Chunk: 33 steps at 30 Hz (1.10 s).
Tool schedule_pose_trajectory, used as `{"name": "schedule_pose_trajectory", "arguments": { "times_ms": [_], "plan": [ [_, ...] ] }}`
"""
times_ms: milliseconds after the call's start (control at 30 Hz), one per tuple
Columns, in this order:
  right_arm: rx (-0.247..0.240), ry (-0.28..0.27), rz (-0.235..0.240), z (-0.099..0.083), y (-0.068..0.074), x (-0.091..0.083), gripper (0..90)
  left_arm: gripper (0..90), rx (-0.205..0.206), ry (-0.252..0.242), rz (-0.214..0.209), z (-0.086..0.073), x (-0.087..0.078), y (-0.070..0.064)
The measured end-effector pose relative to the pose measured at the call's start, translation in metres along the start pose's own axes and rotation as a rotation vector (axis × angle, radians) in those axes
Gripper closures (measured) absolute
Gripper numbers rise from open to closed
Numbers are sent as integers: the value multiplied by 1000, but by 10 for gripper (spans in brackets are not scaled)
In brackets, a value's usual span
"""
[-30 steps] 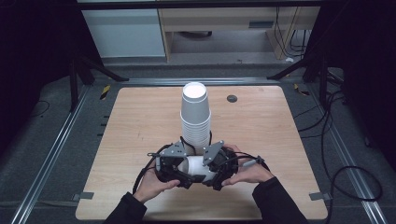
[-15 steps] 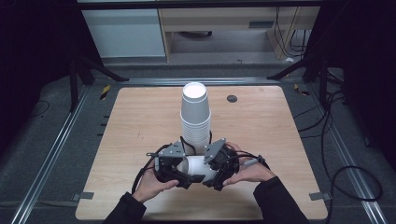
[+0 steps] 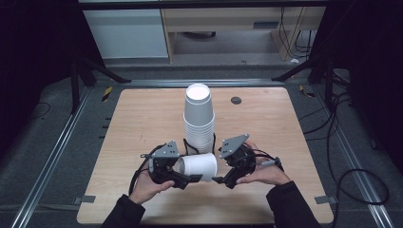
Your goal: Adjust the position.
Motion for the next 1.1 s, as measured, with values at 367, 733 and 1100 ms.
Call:
{"name": "schedule_pose_trajectory", "arguments": {
  "times_ms": [367,733,1100],
  "plan": [
    [81,-58,-19,-10,-5,-18,8,205,-7,-54,13,5,-14,5],
    [133,-143,32,-12,3,-24,21,205,13,-115,-12,16,-19,0],
    [142,-161,88,-11,11,-9,26,204,30,-105,-77,17,-4,-12]
  ]
}}
Point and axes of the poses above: each handheld gripper's, and its own axes: x roughly forward along the jaws, z roughly out of its top, y roughly to its left, the point moved 9 cm from there along x, roughly forward along the jaws, and after that the axes turned 3 degrees about -y, right-handed, at the moved point
